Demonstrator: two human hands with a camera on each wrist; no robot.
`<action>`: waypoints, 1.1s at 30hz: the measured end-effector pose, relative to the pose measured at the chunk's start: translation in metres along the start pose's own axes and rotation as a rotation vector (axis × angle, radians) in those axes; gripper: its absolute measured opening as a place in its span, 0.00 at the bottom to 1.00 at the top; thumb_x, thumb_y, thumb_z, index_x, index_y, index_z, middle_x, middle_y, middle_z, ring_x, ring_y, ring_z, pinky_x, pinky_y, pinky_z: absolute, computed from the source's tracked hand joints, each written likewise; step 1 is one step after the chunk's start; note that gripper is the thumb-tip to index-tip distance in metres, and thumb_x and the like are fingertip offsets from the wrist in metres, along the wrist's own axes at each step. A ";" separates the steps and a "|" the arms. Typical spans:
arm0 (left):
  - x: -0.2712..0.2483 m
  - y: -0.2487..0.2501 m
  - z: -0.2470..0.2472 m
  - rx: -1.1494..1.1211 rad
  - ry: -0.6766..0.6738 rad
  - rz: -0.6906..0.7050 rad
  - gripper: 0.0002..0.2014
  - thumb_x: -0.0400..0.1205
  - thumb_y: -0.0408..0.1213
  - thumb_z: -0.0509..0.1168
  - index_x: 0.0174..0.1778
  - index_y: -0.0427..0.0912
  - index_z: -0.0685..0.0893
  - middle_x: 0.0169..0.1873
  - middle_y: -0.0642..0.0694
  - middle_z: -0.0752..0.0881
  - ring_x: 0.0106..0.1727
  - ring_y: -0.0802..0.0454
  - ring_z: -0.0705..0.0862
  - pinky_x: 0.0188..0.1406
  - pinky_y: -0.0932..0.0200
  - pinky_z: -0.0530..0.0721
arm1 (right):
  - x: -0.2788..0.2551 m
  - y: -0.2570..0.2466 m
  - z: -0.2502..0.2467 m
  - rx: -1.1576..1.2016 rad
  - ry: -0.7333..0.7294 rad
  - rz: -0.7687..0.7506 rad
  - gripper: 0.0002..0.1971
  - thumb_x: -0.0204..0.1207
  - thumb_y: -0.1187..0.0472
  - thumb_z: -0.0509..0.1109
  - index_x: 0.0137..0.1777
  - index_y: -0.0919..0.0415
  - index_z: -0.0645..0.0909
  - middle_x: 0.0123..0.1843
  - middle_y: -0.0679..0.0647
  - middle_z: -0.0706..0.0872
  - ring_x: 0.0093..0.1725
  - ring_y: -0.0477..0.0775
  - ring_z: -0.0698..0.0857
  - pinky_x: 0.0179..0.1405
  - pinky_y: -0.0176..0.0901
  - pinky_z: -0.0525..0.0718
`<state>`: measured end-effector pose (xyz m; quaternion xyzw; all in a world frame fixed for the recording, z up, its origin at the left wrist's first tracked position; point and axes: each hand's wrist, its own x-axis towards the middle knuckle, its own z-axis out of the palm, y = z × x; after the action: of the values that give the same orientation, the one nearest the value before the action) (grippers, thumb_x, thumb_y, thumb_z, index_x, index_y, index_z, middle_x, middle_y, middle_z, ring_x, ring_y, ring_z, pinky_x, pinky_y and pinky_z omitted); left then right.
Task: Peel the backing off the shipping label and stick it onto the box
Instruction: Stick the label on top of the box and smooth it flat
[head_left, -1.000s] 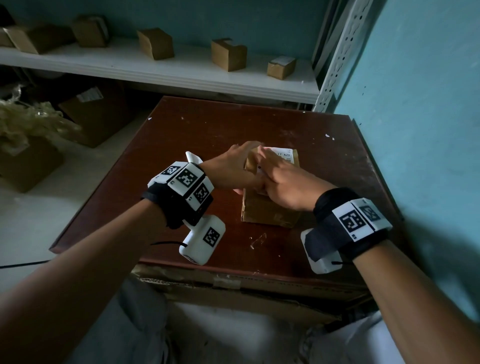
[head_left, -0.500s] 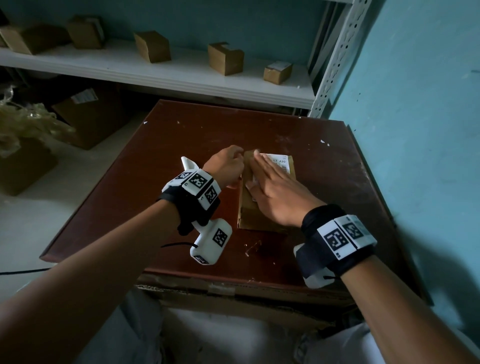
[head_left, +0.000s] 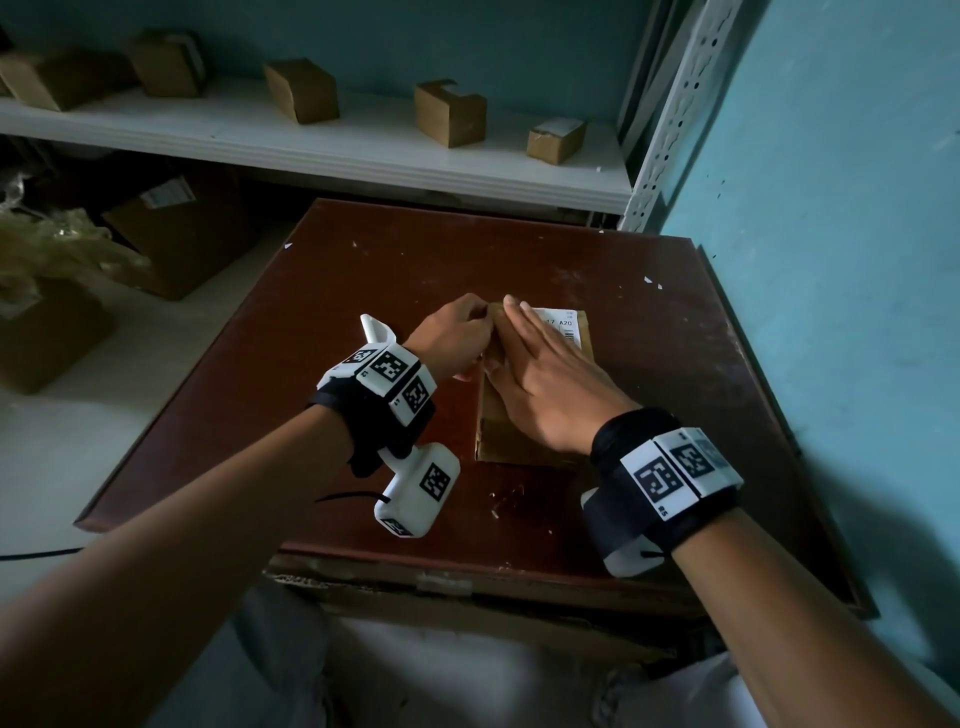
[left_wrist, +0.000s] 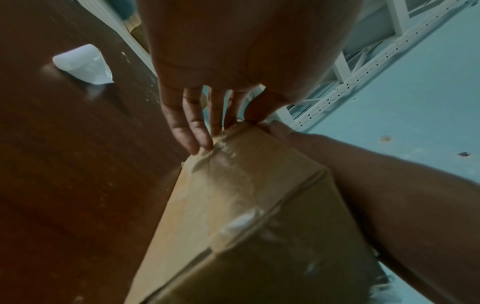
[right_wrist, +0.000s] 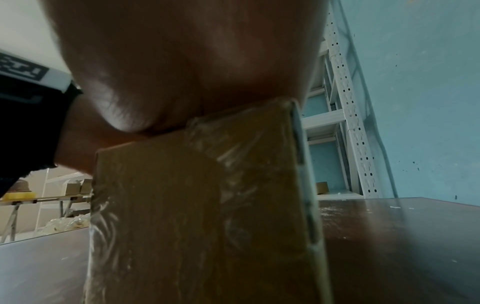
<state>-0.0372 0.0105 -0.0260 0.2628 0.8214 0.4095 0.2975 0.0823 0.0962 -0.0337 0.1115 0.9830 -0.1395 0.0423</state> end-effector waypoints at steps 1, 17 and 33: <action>0.000 0.000 0.000 0.001 -0.003 0.003 0.13 0.86 0.42 0.53 0.64 0.48 0.76 0.47 0.46 0.84 0.48 0.44 0.87 0.50 0.44 0.89 | 0.000 0.000 0.000 -0.006 0.005 0.002 0.32 0.89 0.43 0.40 0.87 0.54 0.36 0.88 0.50 0.34 0.86 0.46 0.35 0.79 0.38 0.33; -0.004 0.002 -0.002 -0.028 -0.088 0.017 0.17 0.84 0.37 0.54 0.70 0.46 0.71 0.57 0.42 0.80 0.55 0.43 0.83 0.58 0.41 0.85 | 0.007 -0.002 0.000 0.009 0.034 0.021 0.33 0.88 0.41 0.42 0.87 0.53 0.37 0.88 0.50 0.36 0.87 0.47 0.37 0.84 0.46 0.38; -0.004 0.002 0.002 0.098 -0.017 0.070 0.19 0.83 0.35 0.53 0.71 0.42 0.71 0.64 0.41 0.77 0.64 0.44 0.77 0.69 0.42 0.75 | 0.014 -0.002 0.001 -0.016 0.012 0.036 0.40 0.84 0.33 0.46 0.87 0.54 0.35 0.88 0.50 0.33 0.86 0.47 0.34 0.83 0.44 0.35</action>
<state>-0.0324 0.0100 -0.0245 0.3093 0.8283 0.3765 0.2768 0.0687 0.0971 -0.0356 0.1295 0.9822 -0.1304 0.0398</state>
